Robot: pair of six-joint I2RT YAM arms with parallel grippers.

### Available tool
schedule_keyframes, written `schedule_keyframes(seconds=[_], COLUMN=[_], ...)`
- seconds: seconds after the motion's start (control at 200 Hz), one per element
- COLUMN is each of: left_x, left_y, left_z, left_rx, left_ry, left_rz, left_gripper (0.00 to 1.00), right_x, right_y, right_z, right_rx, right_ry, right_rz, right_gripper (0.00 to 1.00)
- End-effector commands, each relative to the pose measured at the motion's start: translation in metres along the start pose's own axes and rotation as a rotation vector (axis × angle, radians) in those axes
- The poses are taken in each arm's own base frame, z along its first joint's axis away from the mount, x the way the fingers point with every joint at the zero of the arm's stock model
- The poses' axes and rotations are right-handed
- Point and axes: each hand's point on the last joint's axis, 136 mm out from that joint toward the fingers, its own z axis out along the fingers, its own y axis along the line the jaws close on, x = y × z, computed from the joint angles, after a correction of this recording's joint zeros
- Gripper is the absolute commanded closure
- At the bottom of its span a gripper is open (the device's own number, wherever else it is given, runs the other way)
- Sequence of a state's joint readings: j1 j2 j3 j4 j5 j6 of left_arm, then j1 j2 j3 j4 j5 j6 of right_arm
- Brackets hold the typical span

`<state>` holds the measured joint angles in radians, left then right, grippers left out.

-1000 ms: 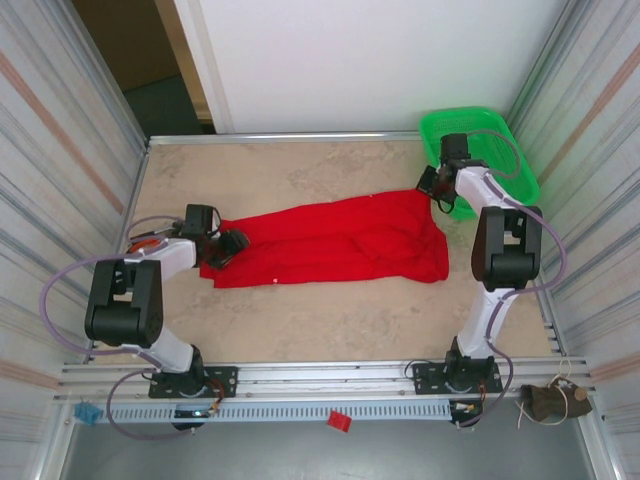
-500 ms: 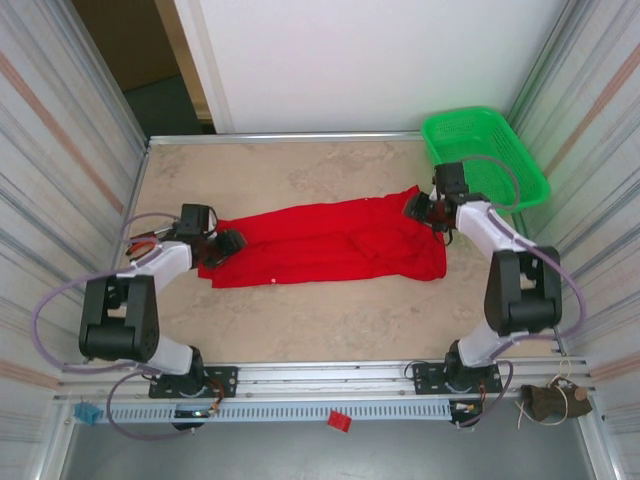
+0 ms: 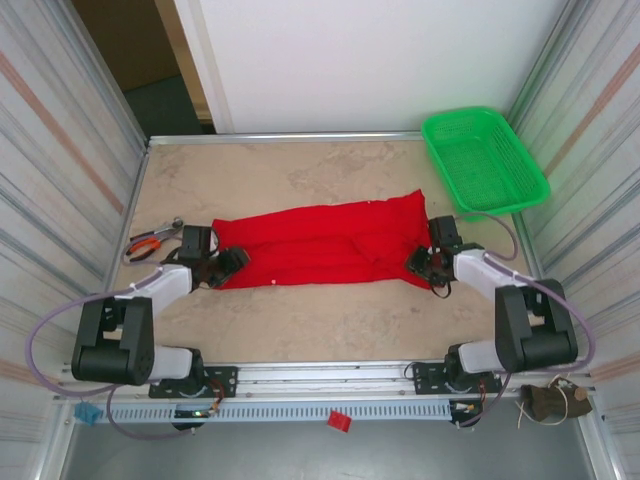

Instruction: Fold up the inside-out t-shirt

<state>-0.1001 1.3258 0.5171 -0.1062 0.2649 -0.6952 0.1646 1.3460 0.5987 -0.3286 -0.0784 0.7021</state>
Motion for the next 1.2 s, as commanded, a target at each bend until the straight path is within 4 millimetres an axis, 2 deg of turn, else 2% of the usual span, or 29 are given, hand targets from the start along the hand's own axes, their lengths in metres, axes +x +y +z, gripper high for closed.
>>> schedule_keyframes(seconds=[0.0, 0.055, 0.125, 0.22, 0.311, 0.421, 0.536, 0.661, 0.787, 0.852, 0.897, 0.992, 1.197], left_x=[0.014, 0.008, -0.004, -0.023, -0.036, -0.039, -0.034, -0.025, -0.018, -0.014, -0.012, -0.007, -0.002], left_y=[0.035, 0.040, 0.044, 0.030, 0.011, -0.001, -0.004, -0.002, 0.006, 0.012, 0.016, 0.026, 0.042], left_z=[-0.010, -0.018, -0.028, -0.042, -0.049, -0.047, -0.037, -0.024, -0.014, -0.009, -0.005, 0.003, 0.009], left_rx=[-0.129, -0.141, -0.146, -0.123, -0.068, -0.027, -0.017, -0.002, -0.017, -0.036, -0.049, -0.087, -0.151], left_ry=[-0.014, -0.046, -0.082, -0.118, -0.139, -0.132, -0.109, -0.079, -0.052, -0.041, -0.031, -0.007, 0.006], left_rz=[-0.068, -0.076, -0.078, -0.018, 0.030, 0.030, 0.024, 0.006, -0.004, -0.015, -0.024, -0.043, -0.060], left_gripper=[0.42, 0.42, 0.42, 0.42, 0.41, 0.41, 0.41, 0.41, 0.40, 0.41, 0.41, 0.41, 0.41], right_x=[0.030, 0.030, 0.017, -0.012, -0.032, -0.043, -0.046, -0.041, -0.033, -0.030, -0.029, -0.032, -0.045], right_y=[-0.034, -0.033, -0.026, -0.016, 0.004, 0.024, 0.032, 0.033, 0.023, 0.019, 0.016, 0.012, -0.004], right_z=[-0.011, -0.021, -0.038, -0.062, -0.065, -0.050, -0.030, -0.013, 0.000, 0.005, 0.006, 0.001, -0.027], right_rx=[0.096, 0.067, 0.030, 0.010, -0.040, -0.039, -0.002, 0.025, 0.065, 0.078, 0.086, 0.080, 0.061], right_ry=[0.032, 0.005, -0.064, -0.161, -0.154, -0.086, -0.050, -0.019, 0.009, 0.022, 0.024, 0.014, -0.046], right_rz=[0.106, 0.117, 0.106, 0.063, -0.010, -0.090, -0.128, -0.143, -0.143, -0.139, -0.135, -0.118, -0.080], right_gripper=[0.58, 0.57, 0.57, 0.54, 0.52, 0.48, 0.47, 0.47, 0.48, 0.56, 0.68, 1.00, 1.00])
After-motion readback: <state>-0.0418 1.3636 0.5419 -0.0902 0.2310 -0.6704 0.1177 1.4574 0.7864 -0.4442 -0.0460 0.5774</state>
